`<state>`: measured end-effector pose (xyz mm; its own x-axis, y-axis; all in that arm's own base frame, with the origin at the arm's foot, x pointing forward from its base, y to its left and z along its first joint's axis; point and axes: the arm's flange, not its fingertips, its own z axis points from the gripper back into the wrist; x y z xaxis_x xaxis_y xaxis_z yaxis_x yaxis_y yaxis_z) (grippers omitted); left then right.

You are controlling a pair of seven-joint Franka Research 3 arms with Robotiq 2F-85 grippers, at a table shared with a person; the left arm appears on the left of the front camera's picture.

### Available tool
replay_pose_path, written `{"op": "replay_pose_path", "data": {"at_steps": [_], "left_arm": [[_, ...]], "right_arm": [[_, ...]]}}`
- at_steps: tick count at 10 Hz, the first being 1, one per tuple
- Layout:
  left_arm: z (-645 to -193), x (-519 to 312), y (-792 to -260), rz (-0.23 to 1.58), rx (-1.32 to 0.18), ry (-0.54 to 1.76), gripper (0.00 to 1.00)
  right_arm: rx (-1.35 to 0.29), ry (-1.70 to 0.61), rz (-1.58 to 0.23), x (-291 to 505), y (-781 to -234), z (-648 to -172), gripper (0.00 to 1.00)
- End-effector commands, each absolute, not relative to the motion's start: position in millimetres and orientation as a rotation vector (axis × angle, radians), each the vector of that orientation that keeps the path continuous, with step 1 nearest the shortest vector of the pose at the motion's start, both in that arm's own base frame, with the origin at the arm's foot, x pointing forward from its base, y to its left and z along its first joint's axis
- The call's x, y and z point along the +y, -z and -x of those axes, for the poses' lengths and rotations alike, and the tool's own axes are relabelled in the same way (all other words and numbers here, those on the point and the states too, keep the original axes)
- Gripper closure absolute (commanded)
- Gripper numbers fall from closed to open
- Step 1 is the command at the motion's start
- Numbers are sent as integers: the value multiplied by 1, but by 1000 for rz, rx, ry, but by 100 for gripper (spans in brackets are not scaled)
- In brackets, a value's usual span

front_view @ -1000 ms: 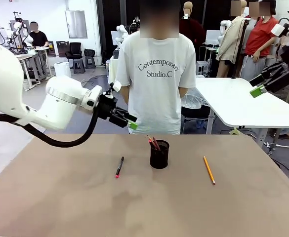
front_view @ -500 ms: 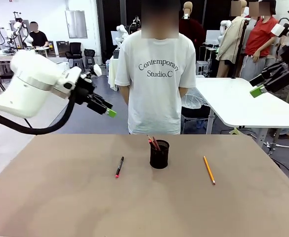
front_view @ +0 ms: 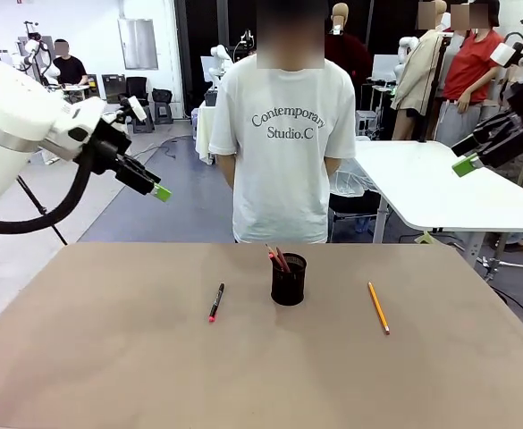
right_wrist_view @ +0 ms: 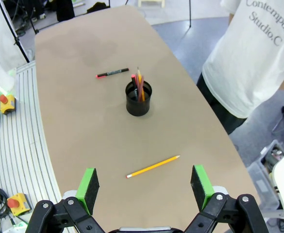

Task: Place the pens into the pen holder.
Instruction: Pick up a writing instrument from the table and place it into the Pen holder.

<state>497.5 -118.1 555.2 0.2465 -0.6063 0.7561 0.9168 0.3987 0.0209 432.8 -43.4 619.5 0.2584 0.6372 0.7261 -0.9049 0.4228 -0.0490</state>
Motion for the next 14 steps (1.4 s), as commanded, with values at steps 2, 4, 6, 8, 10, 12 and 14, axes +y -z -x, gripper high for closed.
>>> {"op": "replay_pose_path", "data": {"at_steps": [2,4,6,8,10,12,14], "left_arm": [[-483,-112,-578,479,-738,1197,0],[-476,-105,-585,448,-761,1251,0],[-472,-102,-586,454,-815,1267,0],[-475,-104,-591,446,-776,1243,0],[-475,-104,-591,446,-776,1243,0],[-475,-104,-591,446,-776,1243,0],[-475,-104,-591,446,-776,1243,0]], "right_arm": [[-754,-1091,-420,-43,-621,-432,0],[-754,-1091,-420,-43,-621,-432,0],[-754,-1091,-420,-43,-621,-432,0],[-754,-1091,-420,-43,-621,-432,0],[-754,-1091,-420,-43,-621,-432,0],[-754,-1091,-420,-43,-621,-432,0],[-700,-1054,-425,-18,-615,-436,0]]}}
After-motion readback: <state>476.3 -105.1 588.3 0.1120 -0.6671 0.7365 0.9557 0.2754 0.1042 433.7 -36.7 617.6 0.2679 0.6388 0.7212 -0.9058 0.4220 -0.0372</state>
